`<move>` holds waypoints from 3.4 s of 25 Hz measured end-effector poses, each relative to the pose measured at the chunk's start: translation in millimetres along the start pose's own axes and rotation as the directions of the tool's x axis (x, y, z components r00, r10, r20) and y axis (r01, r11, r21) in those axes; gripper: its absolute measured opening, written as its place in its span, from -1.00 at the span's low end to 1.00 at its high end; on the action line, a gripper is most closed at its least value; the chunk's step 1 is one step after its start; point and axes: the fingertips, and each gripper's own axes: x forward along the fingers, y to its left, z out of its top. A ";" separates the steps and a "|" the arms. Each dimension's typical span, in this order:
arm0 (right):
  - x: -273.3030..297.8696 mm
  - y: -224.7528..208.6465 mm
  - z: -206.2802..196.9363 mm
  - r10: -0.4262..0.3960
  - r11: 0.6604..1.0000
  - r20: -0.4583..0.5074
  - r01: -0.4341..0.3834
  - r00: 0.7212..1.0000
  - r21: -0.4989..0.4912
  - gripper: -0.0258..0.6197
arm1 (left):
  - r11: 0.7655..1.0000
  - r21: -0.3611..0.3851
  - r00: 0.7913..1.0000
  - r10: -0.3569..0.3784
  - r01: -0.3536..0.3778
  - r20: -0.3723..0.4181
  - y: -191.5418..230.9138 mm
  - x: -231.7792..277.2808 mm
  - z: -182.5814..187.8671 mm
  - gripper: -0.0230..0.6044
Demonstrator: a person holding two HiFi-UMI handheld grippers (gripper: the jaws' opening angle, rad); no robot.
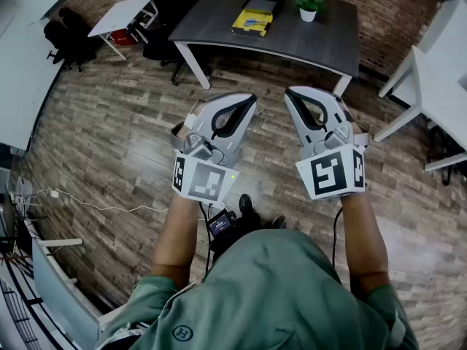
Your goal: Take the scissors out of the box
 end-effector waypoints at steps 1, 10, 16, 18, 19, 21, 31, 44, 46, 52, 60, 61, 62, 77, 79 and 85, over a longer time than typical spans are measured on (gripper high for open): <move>-1.0 -1.1 0.2 -0.003 1.000 -0.003 0.003 1.000 0.007 -0.90 | 1.000 -0.001 1.000 -0.001 0.001 0.000 -0.1 0.4 0.5 -0.93; -6.6 -1.0 -2.5 -0.004 1.000 -0.005 0.004 1.000 0.021 -0.90 | 1.000 -0.010 1.000 0.000 0.000 -0.005 -4.3 2.3 2.8 -0.93; -3.5 -1.0 -5.8 0.012 0.999 0.010 -0.012 1.000 0.037 -0.90 | 1.000 -0.009 1.000 -0.008 0.008 -0.016 -8.3 3.9 -6.0 -0.93; -0.5 -1.9 -5.9 0.015 0.999 0.011 -0.016 1.000 0.044 -0.90 | 1.000 -0.026 1.000 -0.002 0.002 -0.010 -4.3 5.6 -5.3 -0.93; 1.3 -2.0 -6.1 0.017 0.999 0.011 -0.017 1.000 0.048 -0.90 | 1.000 -0.032 1.000 -0.001 0.000 -0.010 -2.9 6.2 -6.2 -0.93; 5.8 -0.7 -6.6 0.020 0.998 0.011 -0.020 1.000 0.052 -0.90 | 0.999 -0.037 1.000 0.000 -0.001 -0.012 -1.3 6.6 -9.9 -0.93; 43.7 2.9 -10.5 0.026 0.998 -0.004 -0.026 1.000 0.061 -0.90 | 0.998 -0.060 1.000 -0.011 0.010 -0.016 15.3 11.7 -45.1 -0.93; 123.8 -1.6 1.9 -0.015 0.998 -0.040 0.018 0.999 0.068 -0.90 | 0.998 -0.062 0.999 -0.028 0.030 0.039 72.9 17.6 -107.0 -0.93; 135.2 -1.5 5.3 -0.023 0.997 -0.047 0.026 0.999 0.067 -0.90 | 0.997 -0.066 0.998 -0.032 0.035 0.049 81.1 17.5 -115.2 -0.93; 160.1 -0.5 8.1 -0.037 0.997 -0.072 0.042 0.997 0.070 -0.90 | 0.996 -0.075 0.996 -0.046 0.052 0.072 94.6 22.0 -134.3 -0.93; 181.9 -6.4 -3.3 -0.037 0.996 -0.079 0.044 0.996 0.084 -0.90 | 0.993 -0.093 0.996 -0.063 0.069 0.068 99.1 34.9 -155.9 -0.93; 184.2 -8.5 -5.9 -0.036 0.995 -0.079 0.042 0.996 0.085 -0.90 | 0.993 -0.094 0.996 -0.065 0.071 0.067 99.1 37.9 -158.1 -0.93; 186.7 -11.2 -8.7 -0.035 0.995 -0.076 0.042 0.996 0.088 -0.90 | 0.993 -0.094 0.995 -0.067 0.073 0.068 99.1 41.8 -160.2 -0.93; 237.9 -84.3 -82.9 -0.011 0.991 -0.041 0.017 0.999 0.135 -0.90 | 0.993 -0.092 0.997 -0.074 0.075 0.011 113.1 148.5 -194.2 -0.93; 246.6 -95.1 -96.3 -0.003 0.990 -0.039 0.009 0.999 0.142 -0.90 | 0.992 -0.098 0.997 -0.076 0.076 0.005 115.8 167.7 -200.3 -0.93; 269.2 -131.2 -133.6 0.014 0.986 -0.021 -0.011 1.000 0.164 -0.90 | 0.993 -0.096 0.997 -0.074 0.071 -0.032 124.3 220.4 -212.5 -0.93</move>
